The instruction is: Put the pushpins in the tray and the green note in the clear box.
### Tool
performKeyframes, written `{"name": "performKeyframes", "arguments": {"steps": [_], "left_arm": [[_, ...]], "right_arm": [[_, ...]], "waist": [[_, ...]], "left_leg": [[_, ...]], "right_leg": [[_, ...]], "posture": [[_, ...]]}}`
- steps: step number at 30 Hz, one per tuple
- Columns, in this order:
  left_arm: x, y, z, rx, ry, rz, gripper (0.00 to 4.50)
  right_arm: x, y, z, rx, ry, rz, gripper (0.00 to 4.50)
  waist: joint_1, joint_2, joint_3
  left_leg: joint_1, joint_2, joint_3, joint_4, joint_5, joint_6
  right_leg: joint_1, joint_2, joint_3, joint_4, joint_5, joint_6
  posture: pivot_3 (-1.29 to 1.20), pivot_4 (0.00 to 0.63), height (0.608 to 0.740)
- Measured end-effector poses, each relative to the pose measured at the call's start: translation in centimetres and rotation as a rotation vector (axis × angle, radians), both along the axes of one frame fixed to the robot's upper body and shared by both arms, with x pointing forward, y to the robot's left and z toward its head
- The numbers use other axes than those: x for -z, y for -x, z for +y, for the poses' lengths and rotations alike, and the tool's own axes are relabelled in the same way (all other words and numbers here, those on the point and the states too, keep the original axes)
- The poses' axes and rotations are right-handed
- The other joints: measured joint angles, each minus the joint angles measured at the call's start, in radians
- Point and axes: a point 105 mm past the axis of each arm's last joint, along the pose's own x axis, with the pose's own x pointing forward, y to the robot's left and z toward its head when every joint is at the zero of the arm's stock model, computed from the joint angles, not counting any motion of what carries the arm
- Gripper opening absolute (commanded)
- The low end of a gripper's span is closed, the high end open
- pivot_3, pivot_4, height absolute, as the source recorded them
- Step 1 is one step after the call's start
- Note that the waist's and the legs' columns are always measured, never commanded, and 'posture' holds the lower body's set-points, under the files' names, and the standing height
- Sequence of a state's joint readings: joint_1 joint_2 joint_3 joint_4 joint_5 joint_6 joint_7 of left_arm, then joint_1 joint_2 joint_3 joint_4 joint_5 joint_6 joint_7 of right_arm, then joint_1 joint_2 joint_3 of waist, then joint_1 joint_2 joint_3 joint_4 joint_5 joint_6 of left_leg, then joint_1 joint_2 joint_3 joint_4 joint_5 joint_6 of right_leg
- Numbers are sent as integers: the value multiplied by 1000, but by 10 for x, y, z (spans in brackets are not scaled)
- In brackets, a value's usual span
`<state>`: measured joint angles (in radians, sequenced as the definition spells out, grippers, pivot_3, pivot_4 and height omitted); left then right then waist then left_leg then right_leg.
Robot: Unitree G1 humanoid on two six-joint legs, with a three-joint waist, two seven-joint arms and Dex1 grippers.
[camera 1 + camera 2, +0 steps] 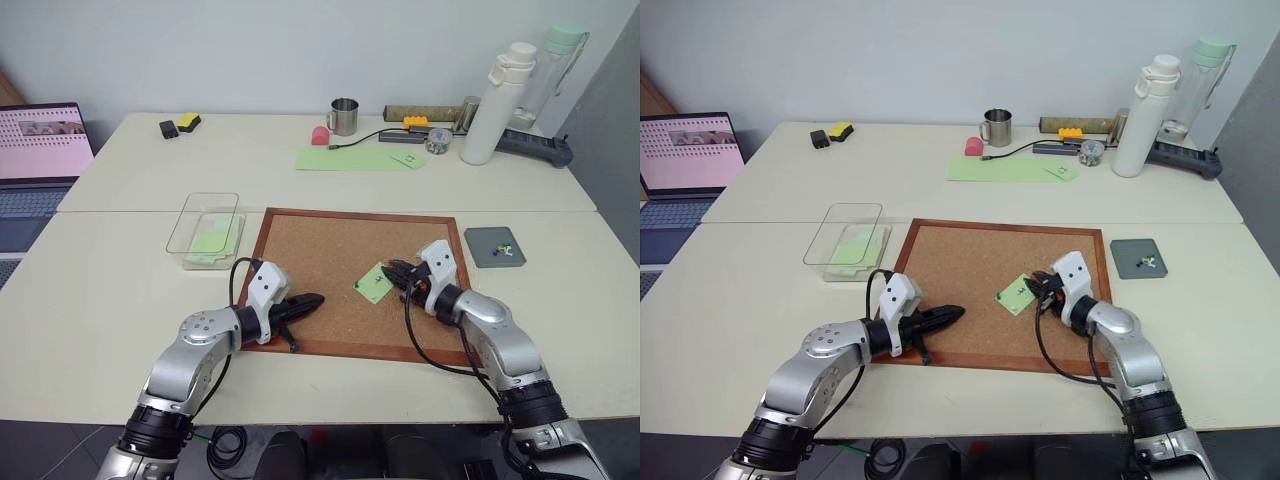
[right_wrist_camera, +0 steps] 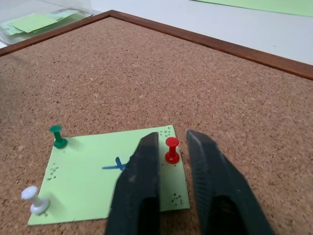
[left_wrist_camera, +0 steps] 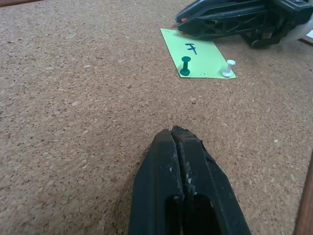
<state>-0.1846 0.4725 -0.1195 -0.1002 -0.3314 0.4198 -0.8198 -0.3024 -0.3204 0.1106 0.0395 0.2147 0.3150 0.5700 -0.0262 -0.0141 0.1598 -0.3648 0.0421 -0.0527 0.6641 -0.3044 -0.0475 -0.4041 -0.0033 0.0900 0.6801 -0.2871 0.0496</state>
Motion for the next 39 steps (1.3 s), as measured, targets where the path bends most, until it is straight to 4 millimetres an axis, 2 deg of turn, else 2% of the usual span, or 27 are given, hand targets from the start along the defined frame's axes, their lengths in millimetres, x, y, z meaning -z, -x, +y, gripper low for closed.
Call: {"name": "performKeyframes", "arguments": {"steps": [14,16,18,20,29,32,33,34,35,36,39], "left_arm": [[2,0,-1,9,6,1,0],[2,1,-1,11,6,1,0],[2,1,0,10,3,0,0],[2,1,-1,10,4,0,0],[3,1,-1,11,3,2,0],[3,1,-1,11,4,2,0],[3,1,-1,12,3,2,0],[3,1,-1,12,4,2,0],[3,1,-1,12,4,2,0],[3,1,-1,14,4,2,0],[3,2,-1,16,4,1,0]], "right_arm": [[-4,1,0,-4,-66,16,59],[-13,5,0,-22,-110,-3,59],[-32,10,7,-70,-137,-55,59],[-38,13,10,-91,-147,-69,59],[-51,10,-8,-24,-147,-104,59],[-58,0,-27,83,-118,-135,59],[-63,-9,-48,181,-86,-159,59],[-64,-11,-52,198,-79,-161,59],[-65,-17,-67,270,-63,-165,59],[-65,-26,-93,379,-37,-158,59],[-61,-34,-133,529,-5,-129,59]], "waist": [[0,1,0],[-1,2,0],[-1,2,0],[-1,2,0],[-1,2,0],[-1,2,0],[-1,2,0],[-1,2,0],[-1,2,0],[-1,2,0],[-1,2,-1]], "left_leg": [[0,0,0,0,0,0],[0,0,0,0,0,0],[0,0,0,0,0,0],[0,0,-1,0,0,0],[0,0,0,0,0,0],[0,-1,0,0,0,0],[0,-1,0,0,0,0],[0,-1,0,0,0,0],[0,-1,0,-1,0,0],[0,-1,0,-1,0,0],[0,-1,1,-1,0,0]], "right_leg": [[0,0,0,0,0,0],[0,0,0,0,0,0],[0,0,0,0,0,0],[0,0,0,0,0,0],[0,0,0,0,0,0],[0,0,0,0,0,0],[0,0,1,0,0,0],[0,0,1,0,0,0],[0,0,1,0,0,0],[0,0,1,0,0,0],[0,0,1,-1,0,0]], "posture": [[0,150,740],[0,150,740],[0,150,740],[0,150,740],[0,150,740],[0,150,740],[0,150,740],[0,150,740],[0,150,740],[0,150,740],[0,150,740]]}}
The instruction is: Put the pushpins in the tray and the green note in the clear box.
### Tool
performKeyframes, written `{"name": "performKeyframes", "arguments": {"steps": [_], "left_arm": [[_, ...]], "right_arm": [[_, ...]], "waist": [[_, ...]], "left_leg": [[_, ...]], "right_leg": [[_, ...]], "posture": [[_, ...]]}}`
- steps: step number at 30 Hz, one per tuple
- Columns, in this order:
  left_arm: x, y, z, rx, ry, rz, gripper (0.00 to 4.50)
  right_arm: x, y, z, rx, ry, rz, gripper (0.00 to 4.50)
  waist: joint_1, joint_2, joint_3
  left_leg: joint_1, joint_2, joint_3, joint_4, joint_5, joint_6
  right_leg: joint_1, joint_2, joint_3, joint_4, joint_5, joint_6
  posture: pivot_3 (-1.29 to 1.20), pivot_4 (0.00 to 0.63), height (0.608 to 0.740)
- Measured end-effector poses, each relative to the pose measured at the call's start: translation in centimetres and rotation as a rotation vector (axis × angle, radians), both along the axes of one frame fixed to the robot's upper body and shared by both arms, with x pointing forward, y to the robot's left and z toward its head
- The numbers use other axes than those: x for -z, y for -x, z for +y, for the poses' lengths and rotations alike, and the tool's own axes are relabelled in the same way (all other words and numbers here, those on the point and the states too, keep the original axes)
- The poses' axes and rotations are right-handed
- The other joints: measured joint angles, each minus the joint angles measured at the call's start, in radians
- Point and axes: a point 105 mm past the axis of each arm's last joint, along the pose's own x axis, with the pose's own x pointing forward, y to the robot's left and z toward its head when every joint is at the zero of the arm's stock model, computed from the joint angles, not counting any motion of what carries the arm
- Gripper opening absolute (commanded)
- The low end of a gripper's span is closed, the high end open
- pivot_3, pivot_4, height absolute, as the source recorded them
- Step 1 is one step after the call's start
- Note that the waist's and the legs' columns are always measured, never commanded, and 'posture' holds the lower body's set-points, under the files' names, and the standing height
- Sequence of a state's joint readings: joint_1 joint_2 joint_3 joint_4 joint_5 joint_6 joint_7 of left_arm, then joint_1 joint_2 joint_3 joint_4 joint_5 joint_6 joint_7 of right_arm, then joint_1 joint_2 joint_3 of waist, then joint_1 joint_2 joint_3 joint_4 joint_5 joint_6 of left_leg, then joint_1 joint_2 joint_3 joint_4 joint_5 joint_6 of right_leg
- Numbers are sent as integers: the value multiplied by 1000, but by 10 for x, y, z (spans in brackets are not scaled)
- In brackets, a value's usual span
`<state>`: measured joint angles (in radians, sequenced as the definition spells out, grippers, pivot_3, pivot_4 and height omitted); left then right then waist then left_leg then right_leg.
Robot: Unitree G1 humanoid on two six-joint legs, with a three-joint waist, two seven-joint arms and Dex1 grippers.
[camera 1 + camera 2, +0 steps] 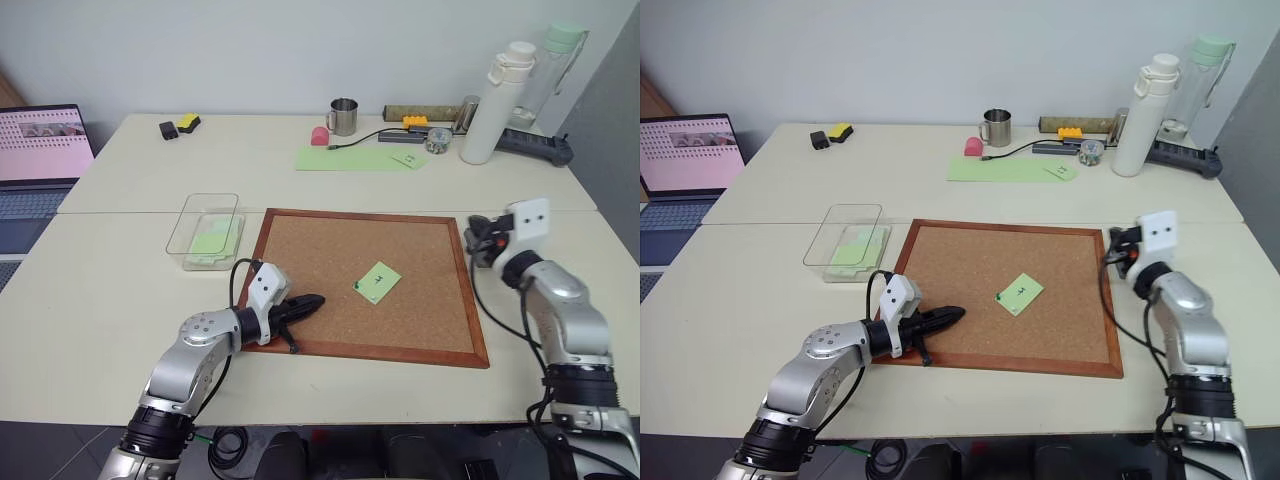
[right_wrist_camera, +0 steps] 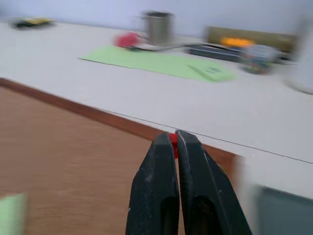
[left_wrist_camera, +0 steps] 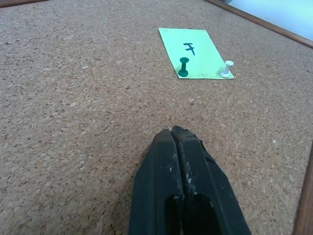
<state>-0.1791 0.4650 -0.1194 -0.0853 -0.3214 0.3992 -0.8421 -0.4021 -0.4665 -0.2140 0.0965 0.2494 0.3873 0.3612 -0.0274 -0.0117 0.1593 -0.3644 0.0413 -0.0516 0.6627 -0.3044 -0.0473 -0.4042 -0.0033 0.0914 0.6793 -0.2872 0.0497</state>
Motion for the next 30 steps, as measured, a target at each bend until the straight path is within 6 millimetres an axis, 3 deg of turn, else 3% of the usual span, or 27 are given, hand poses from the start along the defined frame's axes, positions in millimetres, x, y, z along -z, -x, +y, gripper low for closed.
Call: {"name": "performKeyframes", "arguments": {"steps": [1,3,5,12,22,24,26,27,30], "left_arm": [[0,0,0,1,-1,0,0],[0,0,0,1,-2,0,0],[0,0,0,1,-4,-2,0],[0,0,0,4,-7,-7,0],[0,0,0,5,-7,-8,0],[0,0,0,6,-7,-8,0],[0,0,0,8,-7,-7,0],[0,0,0,10,-8,-6,0],[0,0,-1,14,-7,-6,0]], "right_arm": [[4,-2,-16,56,1,27,59],[11,-2,-29,96,-10,58,59],[17,-6,-31,99,-26,86,59],[31,-9,-36,114,-51,143,1290],[26,-8,-37,91,-44,129,1290],[14,-6,-27,27,-47,84,1290],[-4,2,-3,-109,-62,23,1290],[-12,11,22,-240,-62,1,1290],[-7,37,65,-464,-58,38,1290]], "waist": [[0,0,0],[-1,1,0],[-2,1,-1],[-2,2,-1],[-2,2,-1],[-1,2,-1],[-1,3,-1],[-1,2,-1],[1,2,-1]], "left_leg": [[0,0,1,0,0,0],[0,0,1,0,0,0],[0,0,1,0,0,0],[0,0,1,0,0,0],[0,0,1,0,0,0],[0,0,1,0,0,0],[0,0,0,0,0,0],[0,0,0,0,0,0],[0,1,-1,0,0,0]], "right_leg": [[0,0,1,0,0,0],[0,0,1,0,0,0],[0,0,2,0,0,0],[0,0,2,0,0,0],[0,0,2,0,0,0],[0,0,2,0,0,0],[0,0,1,0,0,0],[0,1,0,0,0,0],[1,0,-1,-1,0,0]], "posture": [[0,150,740],[0,150,740],[0,150,740],[0,150,740],[0,150,740],[0,150,740],[0,150,740],[0,150,740],[0,150,740]]}}
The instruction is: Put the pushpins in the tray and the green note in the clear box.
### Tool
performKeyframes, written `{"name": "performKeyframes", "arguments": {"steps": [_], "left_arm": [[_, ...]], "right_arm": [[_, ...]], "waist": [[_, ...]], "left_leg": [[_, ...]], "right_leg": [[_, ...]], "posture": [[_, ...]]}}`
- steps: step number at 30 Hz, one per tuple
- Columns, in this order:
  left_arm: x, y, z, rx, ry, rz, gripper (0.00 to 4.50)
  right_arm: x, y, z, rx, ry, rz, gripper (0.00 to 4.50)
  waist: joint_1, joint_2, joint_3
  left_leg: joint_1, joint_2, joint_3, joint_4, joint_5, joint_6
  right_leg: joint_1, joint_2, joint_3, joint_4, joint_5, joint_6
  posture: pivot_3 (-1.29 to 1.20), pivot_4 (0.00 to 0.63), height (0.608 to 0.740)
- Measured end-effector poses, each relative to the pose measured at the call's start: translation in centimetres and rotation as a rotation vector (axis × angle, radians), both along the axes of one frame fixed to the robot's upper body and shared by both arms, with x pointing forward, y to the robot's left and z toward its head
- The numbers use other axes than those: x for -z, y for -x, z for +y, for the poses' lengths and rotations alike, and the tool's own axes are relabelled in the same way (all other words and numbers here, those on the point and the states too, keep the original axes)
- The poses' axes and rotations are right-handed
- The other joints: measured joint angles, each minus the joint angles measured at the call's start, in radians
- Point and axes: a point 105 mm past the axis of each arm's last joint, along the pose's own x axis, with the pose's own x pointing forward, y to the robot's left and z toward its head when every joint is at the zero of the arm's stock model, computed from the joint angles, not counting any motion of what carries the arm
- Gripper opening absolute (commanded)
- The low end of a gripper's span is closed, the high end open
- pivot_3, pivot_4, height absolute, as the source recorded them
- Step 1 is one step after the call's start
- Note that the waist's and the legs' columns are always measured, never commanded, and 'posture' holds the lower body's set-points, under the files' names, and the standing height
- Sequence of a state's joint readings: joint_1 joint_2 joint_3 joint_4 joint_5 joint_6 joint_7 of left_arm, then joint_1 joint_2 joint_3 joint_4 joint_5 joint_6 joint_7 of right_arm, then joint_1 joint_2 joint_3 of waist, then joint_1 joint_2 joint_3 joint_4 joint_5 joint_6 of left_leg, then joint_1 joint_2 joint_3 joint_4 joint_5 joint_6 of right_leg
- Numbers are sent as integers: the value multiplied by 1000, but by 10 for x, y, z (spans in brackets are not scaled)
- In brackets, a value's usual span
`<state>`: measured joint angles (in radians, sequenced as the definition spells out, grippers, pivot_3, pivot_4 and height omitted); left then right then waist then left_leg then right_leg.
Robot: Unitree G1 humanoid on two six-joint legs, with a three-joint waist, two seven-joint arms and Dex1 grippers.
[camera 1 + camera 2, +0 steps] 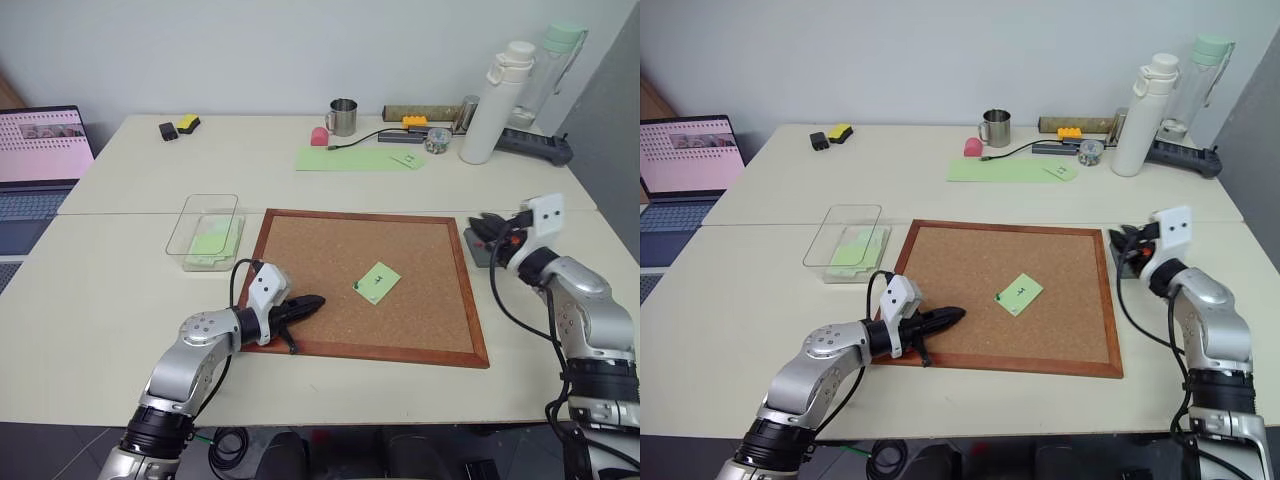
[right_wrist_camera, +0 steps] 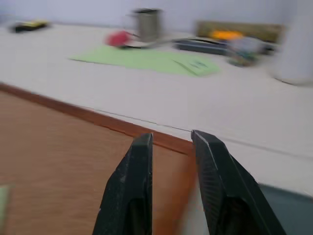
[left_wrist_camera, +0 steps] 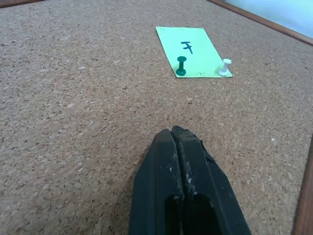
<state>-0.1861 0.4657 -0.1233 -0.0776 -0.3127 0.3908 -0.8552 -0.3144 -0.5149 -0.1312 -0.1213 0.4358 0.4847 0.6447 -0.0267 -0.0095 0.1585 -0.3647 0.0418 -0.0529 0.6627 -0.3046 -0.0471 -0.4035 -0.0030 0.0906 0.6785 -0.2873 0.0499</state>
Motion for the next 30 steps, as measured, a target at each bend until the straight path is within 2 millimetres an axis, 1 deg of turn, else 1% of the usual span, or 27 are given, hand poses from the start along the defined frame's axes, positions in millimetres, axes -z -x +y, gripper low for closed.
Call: {"name": "performKeyframes", "arguments": {"steps": [3,5,8,11,15,19,25,27,28,30], "left_arm": [[0,0,0,5,0,2,0],[0,-1,0,6,0,3,0],[0,-1,-1,12,-1,4,0],[-1,-1,-1,20,-3,10,0],[-1,-1,-1,25,-4,11,0],[-1,-1,-1,26,-6,11,0],[-1,-1,-1,24,-6,11,0],[-1,-1,0,23,-5,11,0],[-1,-1,0,22,-5,10,0],[-1,0,0,22,-5,10,0]], "right_arm": [[21,28,35,-175,17,79,1290],[31,41,54,-257,27,109,1290],[39,47,72,-316,56,112,1290],[49,50,84,-344,100,113,1290],[61,48,89,-351,139,130,1290],[73,42,88,-326,171,152,1290],[72,37,90,-319,185,135,1290],[72,37,92,-322,174,136,927],[72,37,93,-324,169,137,852],[72,38,95,-326,162,139,413]], "waist": [[0,0,0],[-1,0,0],[0,0,0],[1,0,0],[1,-1,0],[1,-1,0],[0,-1,0],[-1,-1,0],[-1,-1,0],[-1,-1,0]], "left_leg": [[0,0,0,0,0,0],[0,0,0,0,0,0],[0,-1,0,0,0,0],[0,-1,0,0,0,0],[0,-1,0,0,0,0],[0,-1,0,0,0,0],[0,-1,-1,0,0,0],[0,-1,-1,0,0,0],[0,-1,-1,0,0,0],[0,-1,-1,0,0,0]], "right_leg": [[0,0,0,0,0,0],[0,0,0,0,0,0],[0,0,0,0,0,0],[0,0,0,0,0,0],[0,0,0,0,0,0],[0,0,0,0,0,0],[0,0,0,0,0,0],[0,0,0,0,0,0],[0,0,0,0,0,0],[0,0,0,0,0,0]], "posture": [[0,150,740],[0,150,740],[0,150,740],[0,150,740],[0,150,740],[0,150,740],[0,150,740],[0,150,740],[0,150,740],[0,150,740]]}}
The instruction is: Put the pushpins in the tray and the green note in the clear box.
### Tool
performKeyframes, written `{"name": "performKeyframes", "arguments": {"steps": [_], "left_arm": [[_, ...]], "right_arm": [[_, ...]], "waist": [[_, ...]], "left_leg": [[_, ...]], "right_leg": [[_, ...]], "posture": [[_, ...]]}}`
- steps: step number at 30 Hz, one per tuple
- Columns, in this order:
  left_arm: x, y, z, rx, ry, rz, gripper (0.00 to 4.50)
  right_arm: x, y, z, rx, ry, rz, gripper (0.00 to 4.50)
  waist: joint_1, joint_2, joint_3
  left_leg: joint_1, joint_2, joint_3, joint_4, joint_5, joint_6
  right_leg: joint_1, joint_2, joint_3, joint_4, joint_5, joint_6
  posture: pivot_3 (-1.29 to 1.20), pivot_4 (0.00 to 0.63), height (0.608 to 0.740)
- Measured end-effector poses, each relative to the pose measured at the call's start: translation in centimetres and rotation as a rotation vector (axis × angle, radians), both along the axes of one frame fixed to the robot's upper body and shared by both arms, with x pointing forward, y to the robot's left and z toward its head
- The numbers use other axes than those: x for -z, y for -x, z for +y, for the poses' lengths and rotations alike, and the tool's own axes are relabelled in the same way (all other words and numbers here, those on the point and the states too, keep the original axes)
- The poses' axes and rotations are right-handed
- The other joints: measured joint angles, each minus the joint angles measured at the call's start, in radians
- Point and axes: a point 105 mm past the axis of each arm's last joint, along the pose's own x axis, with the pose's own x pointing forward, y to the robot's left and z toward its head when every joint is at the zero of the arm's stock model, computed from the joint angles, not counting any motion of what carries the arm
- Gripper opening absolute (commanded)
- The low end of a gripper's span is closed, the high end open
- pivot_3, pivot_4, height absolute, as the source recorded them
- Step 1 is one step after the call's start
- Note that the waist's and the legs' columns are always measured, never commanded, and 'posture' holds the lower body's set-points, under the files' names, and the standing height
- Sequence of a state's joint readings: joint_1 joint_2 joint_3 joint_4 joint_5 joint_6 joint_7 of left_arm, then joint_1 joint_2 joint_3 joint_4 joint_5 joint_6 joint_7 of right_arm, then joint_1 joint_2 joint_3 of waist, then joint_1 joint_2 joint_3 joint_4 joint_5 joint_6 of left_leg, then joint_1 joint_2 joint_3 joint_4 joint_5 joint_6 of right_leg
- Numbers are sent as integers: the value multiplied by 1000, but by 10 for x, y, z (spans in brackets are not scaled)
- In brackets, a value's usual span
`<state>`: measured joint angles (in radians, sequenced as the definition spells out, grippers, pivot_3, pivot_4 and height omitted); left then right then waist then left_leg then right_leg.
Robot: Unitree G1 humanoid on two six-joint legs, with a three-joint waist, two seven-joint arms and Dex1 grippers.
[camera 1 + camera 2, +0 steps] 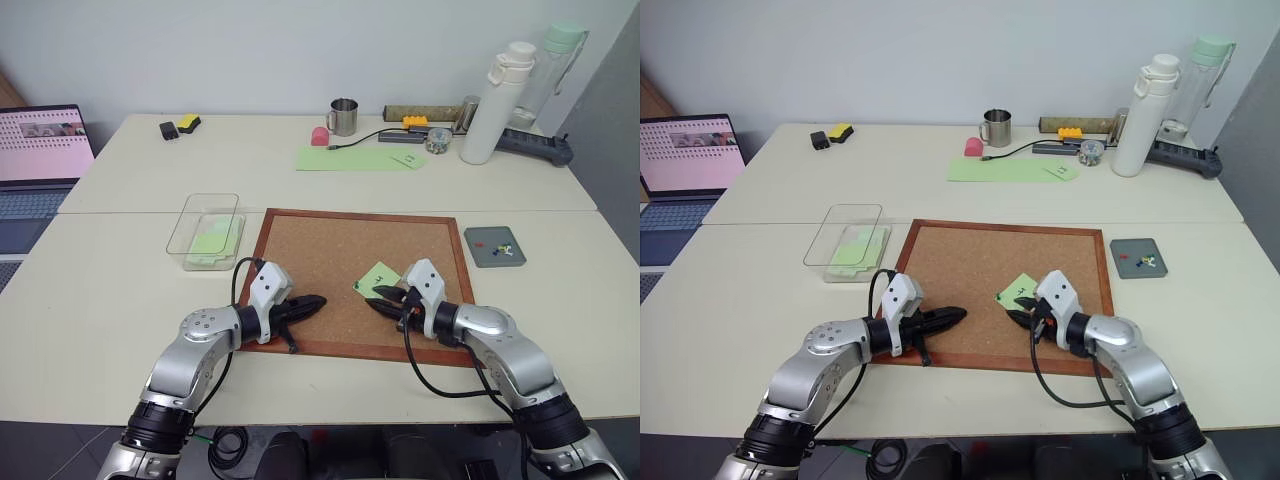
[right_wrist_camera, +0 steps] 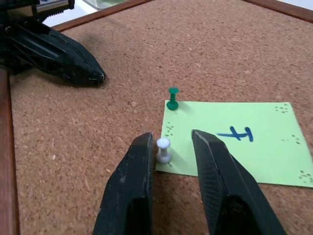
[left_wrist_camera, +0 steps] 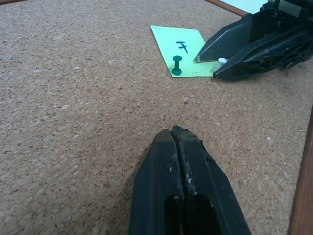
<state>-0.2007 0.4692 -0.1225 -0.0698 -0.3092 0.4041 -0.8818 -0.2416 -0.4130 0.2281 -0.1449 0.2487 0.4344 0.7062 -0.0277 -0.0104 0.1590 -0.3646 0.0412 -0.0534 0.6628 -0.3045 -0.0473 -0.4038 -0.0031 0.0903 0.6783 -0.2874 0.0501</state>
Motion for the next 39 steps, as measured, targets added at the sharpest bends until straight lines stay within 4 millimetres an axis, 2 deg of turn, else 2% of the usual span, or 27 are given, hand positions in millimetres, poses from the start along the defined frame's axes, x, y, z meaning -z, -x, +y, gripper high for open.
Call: {"name": "performKeyframes", "arguments": {"steps": [2,14,16,19,24,27,28,30,32,34,36,39], "left_arm": [[0,0,0,-2,0,0,0],[0,0,0,-3,2,-2,0],[0,1,1,-5,2,-1,0],[0,1,1,-4,2,-1,0],[0,1,1,-4,2,-1,0],[0,1,1,-4,2,-1,0],[0,1,0,-3,2,-1,0],[0,2,0,-1,2,-1,0],[0,3,0,4,2,-1,0],[0,3,0,4,1,-1,0],[1,3,1,2,-2,-1,0],[0,3,1,2,-2,-2,0]], "right_arm": [[0,1,1,-9,-6,6,37],[-4,2,1,-4,-65,18,15],[-25,3,3,-7,-135,-41,15],[-46,2,5,-17,-168,-109,15],[-52,-3,-8,50,-210,-110,15],[-63,-17,-25,168,-269,-126,15],[-69,-26,-37,231,-274,-145,15],[-75,-47,-65,381,-239,-184,15],[-78,-68,-113,584,-158,-222,15],[-75,-76,-149,720,-110,-220,15],[-67,-81,-170,799,-74,-191,15],[-49,-84,-182,840,-55,-120,15]], "waist": [[0,0,0],[-1,0,0],[-2,0,0],[-2,0,0],[-2,-1,0],[-2,-1,0],[-2,-1,0],[-1,-1,0],[0,0,0],[0,0,0],[-3,0,0],[-4,0,0]], "left_leg": [[0,0,0,0,0,0],[0,0,0,0,0,0],[0,0,0,0,0,0],[0,0,0,0,0,0],[0,0,0,0,0,0],[0,0,0,0,0,0],[0,0,0,0,0,0],[0,0,1,0,0,0],[0,0,1,-1,0,0],[0,0,1,-1,0,0],[0,0,2,-1,0,0],[0,0,3,-1,0,0]], "right_leg": [[0,0,0,0,0,0],[0,0,0,0,0,0],[0,0,0,0,0,0],[0,0,0,0,0,0],[0,0,0,0,0,0],[0,0,1,0,0,0],[0,0,1,0,0,0],[0,0,1,0,0,0],[0,0,1,0,0,0],[-1,0,1,-1,0,0],[-1,0,3,0,0,0],[-1,0,3,0,0,0]], "posture": [[0,150,740],[0,150,740],[0,150,740],[0,150,740],[0,150,740],[0,150,740],[0,150,740],[0,150,740],[0,150,740],[0,150,740],[0,150,740],[0,150,740]]}}
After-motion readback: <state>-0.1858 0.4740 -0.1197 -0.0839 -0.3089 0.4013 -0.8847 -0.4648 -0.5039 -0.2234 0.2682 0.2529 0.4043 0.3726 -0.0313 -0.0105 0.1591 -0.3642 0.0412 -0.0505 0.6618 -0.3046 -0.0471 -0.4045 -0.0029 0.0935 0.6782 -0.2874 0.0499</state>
